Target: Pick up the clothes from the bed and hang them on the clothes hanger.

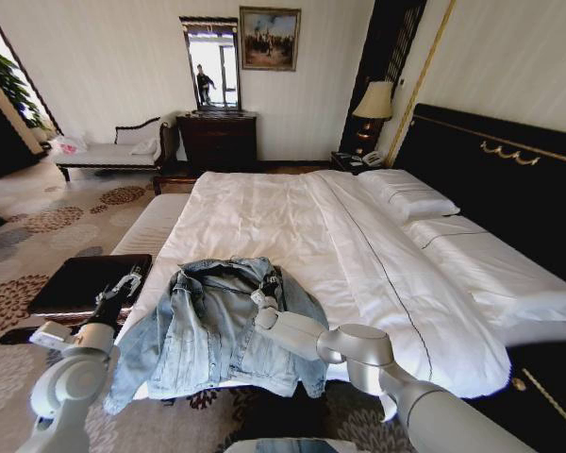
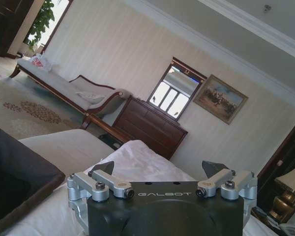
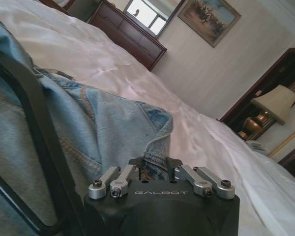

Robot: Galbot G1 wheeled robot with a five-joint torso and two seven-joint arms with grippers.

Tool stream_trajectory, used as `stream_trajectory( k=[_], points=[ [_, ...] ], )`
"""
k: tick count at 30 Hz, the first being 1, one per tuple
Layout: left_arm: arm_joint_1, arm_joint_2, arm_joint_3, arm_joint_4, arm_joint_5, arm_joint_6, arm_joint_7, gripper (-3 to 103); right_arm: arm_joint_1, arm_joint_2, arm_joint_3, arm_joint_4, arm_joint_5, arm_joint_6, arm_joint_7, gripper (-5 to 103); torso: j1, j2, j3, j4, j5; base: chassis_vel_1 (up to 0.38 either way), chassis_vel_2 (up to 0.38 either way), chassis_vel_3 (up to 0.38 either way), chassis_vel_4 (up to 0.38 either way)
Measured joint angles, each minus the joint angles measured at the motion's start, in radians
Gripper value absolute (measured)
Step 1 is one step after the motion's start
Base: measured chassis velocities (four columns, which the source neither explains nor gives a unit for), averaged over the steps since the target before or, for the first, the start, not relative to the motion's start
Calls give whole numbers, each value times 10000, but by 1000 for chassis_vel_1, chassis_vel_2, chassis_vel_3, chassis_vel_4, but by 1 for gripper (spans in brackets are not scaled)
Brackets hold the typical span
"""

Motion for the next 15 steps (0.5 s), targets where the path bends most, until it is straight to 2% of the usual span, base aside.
stream_trajectory(
  k=[3,6,8,12,15],
  points=[
    [8,-22,-2,-24,18,0,-1,100,51,0,40,-41,-35,-59,80,23,0,0,0,0,0,0,0,0,0],
    [24,-63,-1,-54,86,0,-6,100,155,0,111,-95,-41,-127,126,8,0,0,0,0,0,0,0,0,0],
    [27,-67,0,-60,97,0,-7,100,192,0,123,-117,-55,-151,128,4,0,0,1,0,0,0,0,0,0],
    [35,-50,-11,-69,108,0,-11,100,392,-3,139,-16,-14,-314,106,3,0,0,1,-1,-1,0,0,0,0],
    [38,21,-67,-65,102,0,-14,100,675,-5,-52,648,417,-650,-64,3,0,0,1,-2,-1,0,0,0,0]
  ],
)
